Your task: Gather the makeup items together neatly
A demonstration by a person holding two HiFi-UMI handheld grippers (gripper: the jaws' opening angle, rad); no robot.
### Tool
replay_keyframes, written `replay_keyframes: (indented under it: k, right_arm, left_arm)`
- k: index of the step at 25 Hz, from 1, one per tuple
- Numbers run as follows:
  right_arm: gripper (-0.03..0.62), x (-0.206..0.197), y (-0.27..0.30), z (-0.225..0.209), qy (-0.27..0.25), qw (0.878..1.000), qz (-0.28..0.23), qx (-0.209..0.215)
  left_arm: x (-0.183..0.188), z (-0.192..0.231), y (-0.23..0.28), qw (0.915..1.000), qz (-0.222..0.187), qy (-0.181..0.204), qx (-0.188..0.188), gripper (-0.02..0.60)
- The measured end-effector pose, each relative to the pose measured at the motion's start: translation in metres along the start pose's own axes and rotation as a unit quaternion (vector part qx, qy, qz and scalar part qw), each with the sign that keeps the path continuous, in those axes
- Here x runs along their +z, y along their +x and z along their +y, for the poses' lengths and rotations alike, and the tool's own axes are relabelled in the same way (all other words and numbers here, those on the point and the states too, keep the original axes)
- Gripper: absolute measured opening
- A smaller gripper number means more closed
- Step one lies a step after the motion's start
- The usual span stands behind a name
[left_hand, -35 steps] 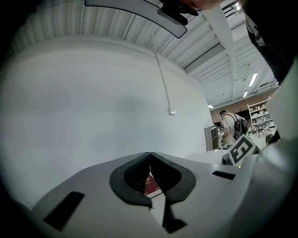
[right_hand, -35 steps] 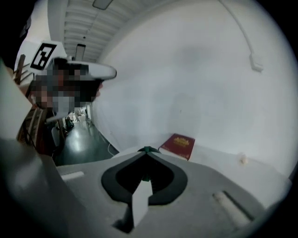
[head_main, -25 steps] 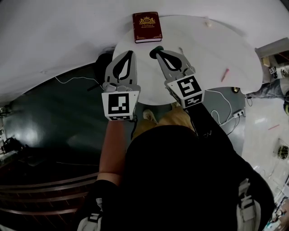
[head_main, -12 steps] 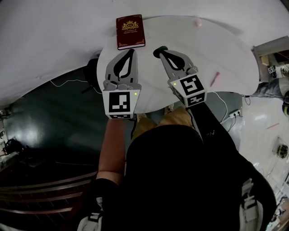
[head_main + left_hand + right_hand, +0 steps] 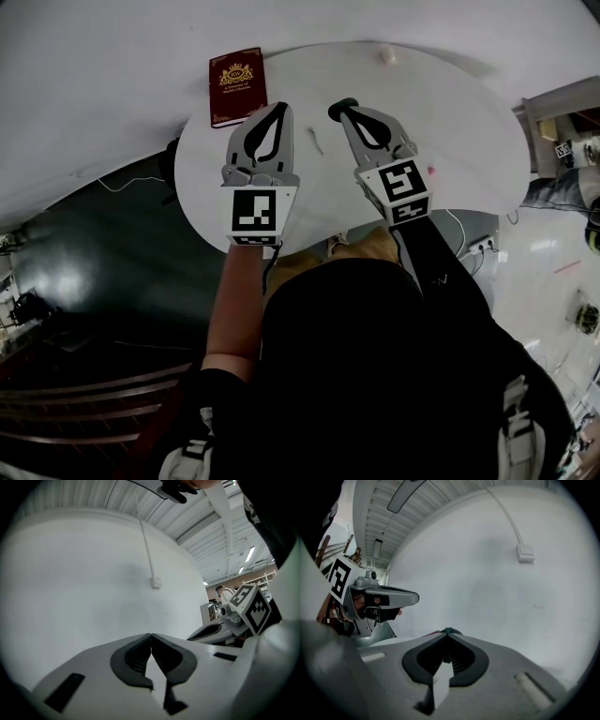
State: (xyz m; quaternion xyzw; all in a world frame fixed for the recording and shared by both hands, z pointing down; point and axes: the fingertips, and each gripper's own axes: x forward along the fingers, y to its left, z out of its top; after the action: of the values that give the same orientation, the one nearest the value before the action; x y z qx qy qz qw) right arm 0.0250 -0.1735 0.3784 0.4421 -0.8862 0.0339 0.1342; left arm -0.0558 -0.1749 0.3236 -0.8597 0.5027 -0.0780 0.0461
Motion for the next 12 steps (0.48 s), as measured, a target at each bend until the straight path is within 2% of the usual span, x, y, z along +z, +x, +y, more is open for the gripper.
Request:
replay_keyframes:
  k: [5,8,12]
  right_arm:
    - [0.006,-0.021,0.006,-0.020,0.004,1.000,0.023,0.011]
    - [0.006,-0.053,0.022,-0.021,0.017,0.997,0.076,0.025]
    - [0.006,-0.109,0.046,-0.021,0.033,0.986,0.159,0.040]
  left_arm:
    - [-0.002,-0.017,0.022,1.0000,0.006,-0.001,-0.004,0.011]
    - [-0.002,-0.021,0.029,0.9999,0.012,0.002,-0.005,0.011]
    - [-0.013,-0.015,0.033,0.9995,0.031,0.008,0.005,0.011]
